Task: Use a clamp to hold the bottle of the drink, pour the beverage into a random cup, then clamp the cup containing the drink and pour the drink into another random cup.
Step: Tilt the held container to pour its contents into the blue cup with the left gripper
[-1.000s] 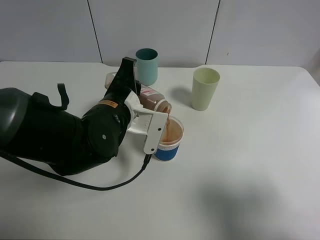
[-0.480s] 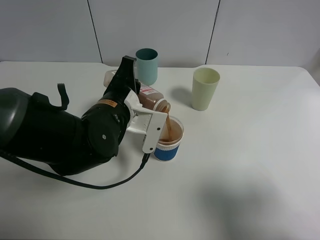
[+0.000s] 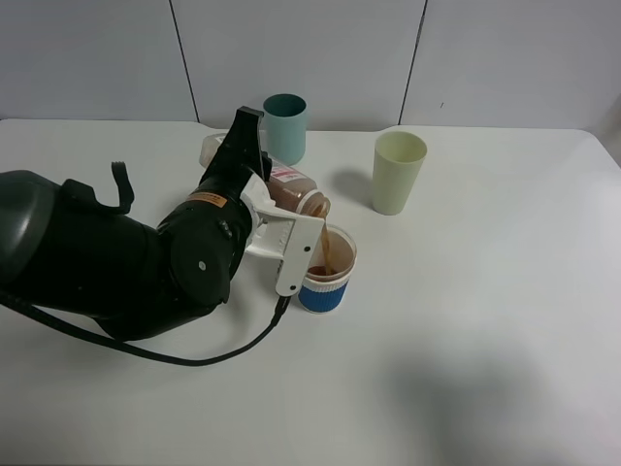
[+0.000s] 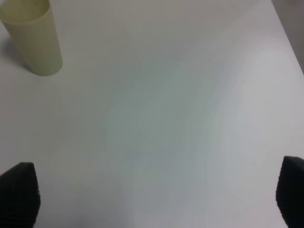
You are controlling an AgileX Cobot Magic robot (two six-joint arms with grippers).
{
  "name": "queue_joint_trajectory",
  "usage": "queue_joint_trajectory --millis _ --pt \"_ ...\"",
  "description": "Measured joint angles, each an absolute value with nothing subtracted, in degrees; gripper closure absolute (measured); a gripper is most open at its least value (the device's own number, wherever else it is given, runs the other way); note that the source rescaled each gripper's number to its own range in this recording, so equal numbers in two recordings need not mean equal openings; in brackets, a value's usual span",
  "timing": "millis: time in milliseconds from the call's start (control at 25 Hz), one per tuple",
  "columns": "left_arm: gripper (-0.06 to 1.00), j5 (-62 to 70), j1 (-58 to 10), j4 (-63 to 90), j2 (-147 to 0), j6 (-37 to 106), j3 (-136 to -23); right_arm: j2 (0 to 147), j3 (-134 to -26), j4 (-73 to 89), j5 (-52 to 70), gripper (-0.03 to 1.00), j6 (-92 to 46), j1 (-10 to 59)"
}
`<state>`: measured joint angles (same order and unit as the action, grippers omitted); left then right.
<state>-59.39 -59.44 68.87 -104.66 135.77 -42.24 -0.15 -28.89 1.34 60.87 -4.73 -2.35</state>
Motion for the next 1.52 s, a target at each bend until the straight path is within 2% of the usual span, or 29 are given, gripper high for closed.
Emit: queue_joint_trajectory --millis 1520 --pt "0.89 -65.46 -59.44 66.83 -104.66 137.17 -42.24 -0.15 -28.89 1.34 60.87 -0.03 -4.73 -2.35"
